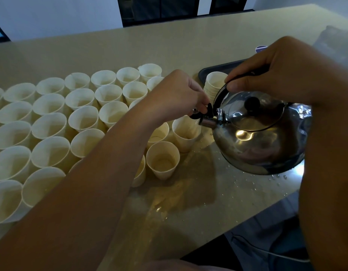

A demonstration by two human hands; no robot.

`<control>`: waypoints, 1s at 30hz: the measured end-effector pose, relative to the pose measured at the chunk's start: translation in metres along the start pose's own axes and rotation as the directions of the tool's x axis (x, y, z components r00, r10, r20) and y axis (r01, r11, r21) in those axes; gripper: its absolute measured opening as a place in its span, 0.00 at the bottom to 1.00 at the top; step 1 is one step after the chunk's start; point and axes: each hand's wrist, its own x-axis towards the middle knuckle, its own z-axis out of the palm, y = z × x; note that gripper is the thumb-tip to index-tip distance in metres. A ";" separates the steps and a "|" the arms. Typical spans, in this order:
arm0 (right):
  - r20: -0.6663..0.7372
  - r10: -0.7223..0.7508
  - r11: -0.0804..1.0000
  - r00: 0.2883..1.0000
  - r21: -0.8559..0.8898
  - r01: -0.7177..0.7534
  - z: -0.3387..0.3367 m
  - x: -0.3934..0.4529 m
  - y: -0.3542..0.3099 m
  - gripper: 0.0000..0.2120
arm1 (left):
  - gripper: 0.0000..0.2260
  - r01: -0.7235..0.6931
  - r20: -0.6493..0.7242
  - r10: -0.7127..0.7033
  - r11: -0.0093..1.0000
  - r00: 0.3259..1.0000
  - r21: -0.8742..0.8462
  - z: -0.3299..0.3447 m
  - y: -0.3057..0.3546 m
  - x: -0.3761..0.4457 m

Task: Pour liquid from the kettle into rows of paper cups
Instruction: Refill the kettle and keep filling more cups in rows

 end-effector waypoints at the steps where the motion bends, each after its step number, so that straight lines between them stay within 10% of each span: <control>1: -0.003 -0.001 1.000 1.000 -0.003 0.001 0.000 0.000 0.000 0.07 | 0.08 0.002 -0.003 -0.002 1.000 1.000 -0.004 0.000 0.000 0.000; 19: -0.022 0.003 0.999 1.000 0.051 -0.002 0.005 -0.002 0.006 0.06 | 0.10 -0.016 -0.020 0.016 1.000 1.000 0.025 0.001 -0.005 0.003; 30: -0.304 0.116 0.968 0.946 0.248 -0.039 0.001 -0.042 0.039 0.08 | 0.10 -0.164 -0.037 0.180 0.952 0.983 0.260 0.027 0.040 0.030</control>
